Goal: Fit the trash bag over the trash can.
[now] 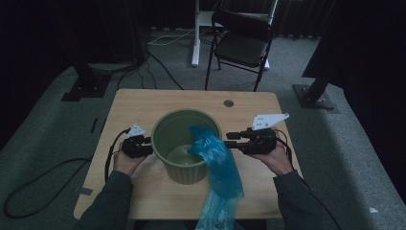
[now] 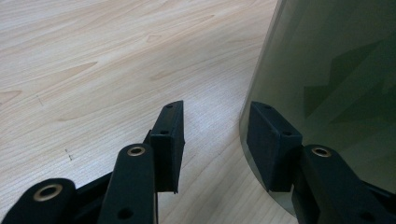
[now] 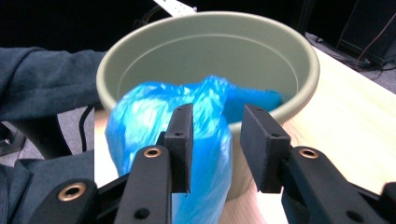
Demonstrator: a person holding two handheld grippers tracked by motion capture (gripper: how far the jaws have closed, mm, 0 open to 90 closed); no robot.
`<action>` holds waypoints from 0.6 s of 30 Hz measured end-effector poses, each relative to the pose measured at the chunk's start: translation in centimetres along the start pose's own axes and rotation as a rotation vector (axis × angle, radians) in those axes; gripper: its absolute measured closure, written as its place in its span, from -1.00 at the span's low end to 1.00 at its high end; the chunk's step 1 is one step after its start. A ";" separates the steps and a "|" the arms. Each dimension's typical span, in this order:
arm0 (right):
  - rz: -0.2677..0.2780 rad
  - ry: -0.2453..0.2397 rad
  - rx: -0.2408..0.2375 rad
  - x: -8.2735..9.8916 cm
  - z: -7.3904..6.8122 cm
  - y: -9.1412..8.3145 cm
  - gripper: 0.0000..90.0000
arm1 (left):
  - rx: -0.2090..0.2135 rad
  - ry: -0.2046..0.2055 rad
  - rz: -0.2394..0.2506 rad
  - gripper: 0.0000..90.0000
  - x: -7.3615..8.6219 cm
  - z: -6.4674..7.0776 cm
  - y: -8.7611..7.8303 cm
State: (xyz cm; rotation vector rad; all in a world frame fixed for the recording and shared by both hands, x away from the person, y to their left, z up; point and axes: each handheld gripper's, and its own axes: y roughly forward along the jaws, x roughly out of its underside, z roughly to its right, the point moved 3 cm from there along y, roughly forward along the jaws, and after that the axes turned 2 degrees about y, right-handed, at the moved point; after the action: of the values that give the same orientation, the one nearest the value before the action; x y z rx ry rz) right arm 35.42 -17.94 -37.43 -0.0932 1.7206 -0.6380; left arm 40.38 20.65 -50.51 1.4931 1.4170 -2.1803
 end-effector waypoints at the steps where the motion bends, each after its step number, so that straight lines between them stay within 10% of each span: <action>1: -0.002 0.001 -0.002 0.1 -0.1 -0.1 0.41 | 0.000 0.001 0.001 0.25 0.0 0.0 0.0; 18: -0.033 0.049 -0.003 3.3 -1.9 -0.8 0.08 | 0.002 -0.002 0.017 0.26 -0.1 0.0 -0.7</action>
State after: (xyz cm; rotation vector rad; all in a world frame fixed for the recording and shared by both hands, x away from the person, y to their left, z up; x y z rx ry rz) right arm 32.61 -19.25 -39.74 -0.1091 1.7701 -0.6665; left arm 40.04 21.03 -49.96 1.4979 1.3971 -2.1732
